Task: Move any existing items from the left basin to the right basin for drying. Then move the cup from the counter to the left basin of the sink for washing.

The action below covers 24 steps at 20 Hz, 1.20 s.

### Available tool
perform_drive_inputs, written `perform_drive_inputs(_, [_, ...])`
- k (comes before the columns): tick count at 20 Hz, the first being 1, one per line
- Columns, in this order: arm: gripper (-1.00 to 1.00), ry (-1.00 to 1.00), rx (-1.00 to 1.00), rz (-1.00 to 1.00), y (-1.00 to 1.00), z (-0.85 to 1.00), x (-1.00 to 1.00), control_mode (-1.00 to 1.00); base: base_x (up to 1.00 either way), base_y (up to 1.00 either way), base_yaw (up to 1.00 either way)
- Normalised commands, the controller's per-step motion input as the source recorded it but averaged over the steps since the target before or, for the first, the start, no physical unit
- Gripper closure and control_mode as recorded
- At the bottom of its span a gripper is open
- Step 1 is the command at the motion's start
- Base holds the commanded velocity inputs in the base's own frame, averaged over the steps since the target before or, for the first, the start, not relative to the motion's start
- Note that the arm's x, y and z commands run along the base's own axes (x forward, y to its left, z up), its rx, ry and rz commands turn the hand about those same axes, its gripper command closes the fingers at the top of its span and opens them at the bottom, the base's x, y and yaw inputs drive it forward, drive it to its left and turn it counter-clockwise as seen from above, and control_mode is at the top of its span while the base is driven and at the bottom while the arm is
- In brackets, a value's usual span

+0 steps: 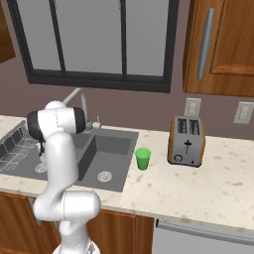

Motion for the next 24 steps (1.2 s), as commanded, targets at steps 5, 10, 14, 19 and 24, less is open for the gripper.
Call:
perform_drive_inputs(5, [-1.0,0.0,0.01,0.01,0.0,-0.18,0.02,-1.0,0.0,0.0,0.0])
perform_drive_inputs(10, [-1.0,0.0,0.01,0.01,0.0,-0.32,0.0,-1.0,0.0,0.0,0.0])
perform_drive_inputs(14, [-1.0,0.0,0.0,0.01,0.0,-0.4,0.01,-1.0,0.0,0.0,0.0])
perform_drive_inputs(19, [-1.0,0.03,0.0,0.01,0.0,-0.28,0.05,-1.0,0.0,0.0,0.0])
perform_drive_inputs(24, [-1.0,0.04,0.0,0.01,0.0,-0.08,0.04,-1.0,0.0,0.0,0.0])
